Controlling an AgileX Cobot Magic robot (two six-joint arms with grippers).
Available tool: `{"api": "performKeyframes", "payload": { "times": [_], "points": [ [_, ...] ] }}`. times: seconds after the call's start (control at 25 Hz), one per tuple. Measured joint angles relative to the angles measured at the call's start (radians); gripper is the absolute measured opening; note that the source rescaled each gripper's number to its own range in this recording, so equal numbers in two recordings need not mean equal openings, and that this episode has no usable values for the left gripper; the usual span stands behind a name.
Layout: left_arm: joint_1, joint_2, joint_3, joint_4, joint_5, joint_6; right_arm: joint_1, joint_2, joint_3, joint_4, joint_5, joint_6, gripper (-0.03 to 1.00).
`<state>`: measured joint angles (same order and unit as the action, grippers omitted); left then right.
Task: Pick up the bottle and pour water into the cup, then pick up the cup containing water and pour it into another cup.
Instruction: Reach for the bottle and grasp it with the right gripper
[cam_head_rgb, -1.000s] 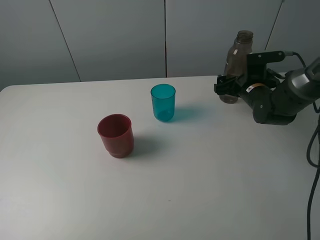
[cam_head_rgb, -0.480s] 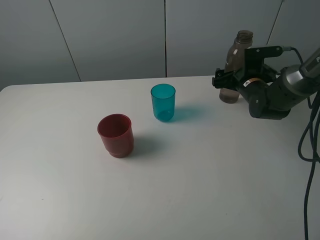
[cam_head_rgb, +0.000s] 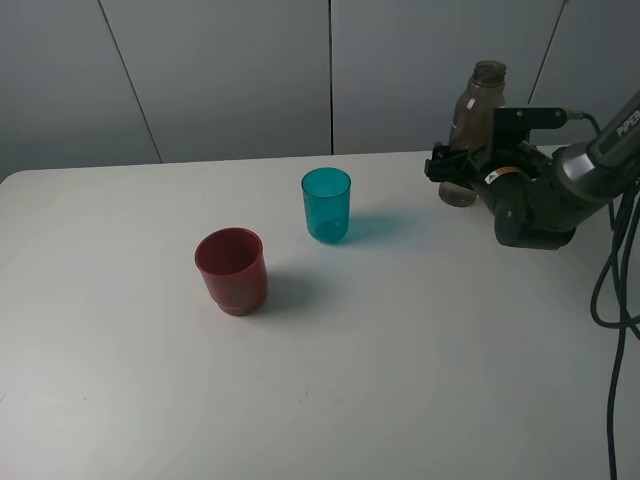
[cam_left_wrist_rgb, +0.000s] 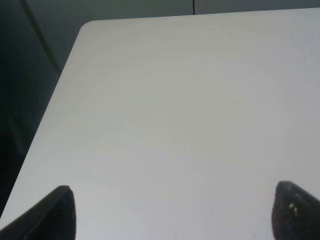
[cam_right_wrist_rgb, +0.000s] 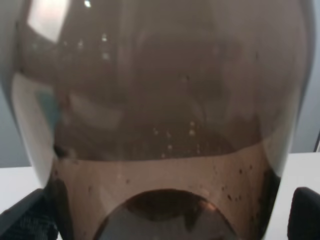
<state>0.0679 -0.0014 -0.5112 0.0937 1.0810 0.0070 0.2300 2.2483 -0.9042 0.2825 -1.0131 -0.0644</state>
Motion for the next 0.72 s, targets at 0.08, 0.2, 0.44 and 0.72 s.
{"api": "performKeyframes", "payload": {
  "times": [0.08, 0.2, 0.44, 0.72],
  "points": [
    [0.000, 0.000, 0.000, 0.000, 0.000, 0.000, 0.000, 0.008, -0.002, 0.000, 0.000, 0.008, 1.00],
    [0.000, 0.000, 0.000, 0.000, 0.000, 0.000, 0.000, 0.014, -0.010, -0.002, -0.008, 0.015, 1.00],
    [0.000, 0.000, 0.000, 0.000, 0.000, 0.000, 0.000, 0.026, -0.058, -0.002, -0.019, 0.015, 1.00],
    [0.000, 0.000, 0.000, 0.000, 0.000, 0.000, 0.000, 0.042, -0.075, -0.002, -0.021, 0.019, 1.00]
  ]
}}
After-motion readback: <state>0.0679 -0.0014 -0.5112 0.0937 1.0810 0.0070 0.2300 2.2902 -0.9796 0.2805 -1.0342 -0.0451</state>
